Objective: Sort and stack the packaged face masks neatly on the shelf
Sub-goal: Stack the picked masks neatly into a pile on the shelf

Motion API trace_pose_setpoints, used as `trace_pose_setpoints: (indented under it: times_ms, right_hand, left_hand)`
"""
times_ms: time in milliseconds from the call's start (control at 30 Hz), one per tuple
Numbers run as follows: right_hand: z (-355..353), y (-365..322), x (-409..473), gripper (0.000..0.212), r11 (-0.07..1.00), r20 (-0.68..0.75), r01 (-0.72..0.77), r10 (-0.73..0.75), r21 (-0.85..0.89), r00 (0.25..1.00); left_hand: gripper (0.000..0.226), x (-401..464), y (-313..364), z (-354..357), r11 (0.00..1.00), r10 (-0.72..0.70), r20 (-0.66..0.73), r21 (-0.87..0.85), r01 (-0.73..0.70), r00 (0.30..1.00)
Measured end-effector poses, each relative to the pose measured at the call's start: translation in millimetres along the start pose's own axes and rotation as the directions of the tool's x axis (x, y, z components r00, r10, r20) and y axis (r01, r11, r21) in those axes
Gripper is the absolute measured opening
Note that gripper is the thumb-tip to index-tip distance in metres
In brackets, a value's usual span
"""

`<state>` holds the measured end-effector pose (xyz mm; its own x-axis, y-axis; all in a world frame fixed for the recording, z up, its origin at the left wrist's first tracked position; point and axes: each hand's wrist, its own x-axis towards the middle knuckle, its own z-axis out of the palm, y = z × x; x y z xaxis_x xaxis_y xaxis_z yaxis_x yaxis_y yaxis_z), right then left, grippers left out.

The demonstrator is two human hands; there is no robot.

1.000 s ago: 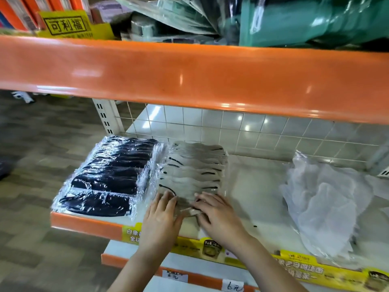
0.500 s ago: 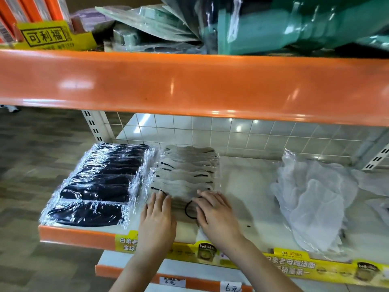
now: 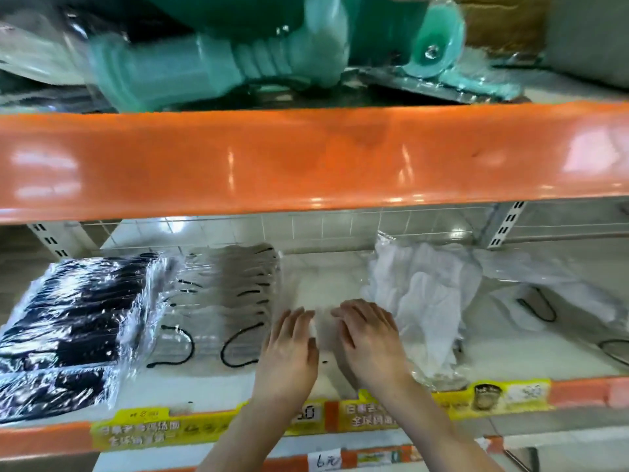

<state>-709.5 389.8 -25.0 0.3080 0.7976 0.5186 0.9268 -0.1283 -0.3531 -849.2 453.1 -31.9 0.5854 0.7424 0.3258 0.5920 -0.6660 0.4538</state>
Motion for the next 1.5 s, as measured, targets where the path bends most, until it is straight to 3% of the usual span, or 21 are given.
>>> trace_pose_setpoints:
  times_ms: [267,467,600,700,800,933,1033,1267,1500]
  right_hand:
    - [-53,71,-18,0.028,0.980,0.017,-0.185,0.187,-0.072,0.982]
    - [-74,124,-29,0.034,0.905,0.003,-0.421,0.422,-0.066,0.906]
    - [-76,146,-32,0.034,0.856,0.097,-0.511,0.517,-0.079,0.850]
    - [-77,155,-32,0.033,0.884,0.124,-0.461,0.467,-0.076,0.876]
    - [-78,161,-29,0.035,0.905,0.168,-0.425,0.418,0.006,0.893]
    - [-83,158,-23,0.038,0.838,0.250,-0.526,0.483,0.145,0.839]
    - [-84,159,-22,0.038,0.787,0.290,-0.581,0.518,0.208,0.805]
    - [-79,153,-18,0.029,0.827,0.259,-0.555,0.518,0.089,0.815]
    - [-79,136,4,0.032,0.747,0.419,-0.665,0.599,0.015,0.682]
  left_hand:
    - [0.040,22,86,50,0.983,0.176,0.078,-0.066,-0.171,0.981]
    - [0.040,31,142,80,0.959,0.281,0.155,-0.006,-0.283,0.947]
    - [0.054,42,159,96,0.971,0.172,0.271,0.118,-0.210,0.947]
    - [0.067,49,158,103,0.954,0.060,0.336,0.257,-0.153,0.940]
    - [0.075,55,157,101,0.953,0.028,0.350,0.274,-0.131,0.936]
    - [0.045,61,149,94,0.962,0.093,0.272,0.224,-0.157,0.958]
    - [0.030,69,143,85,0.992,0.007,0.227,0.122,-0.036,0.974]
    - [0.023,77,136,77,0.990,-0.128,0.255,-0.025,0.139,0.958]
    - [0.022,72,142,80,0.993,-0.117,0.271,0.038,0.111,0.955]
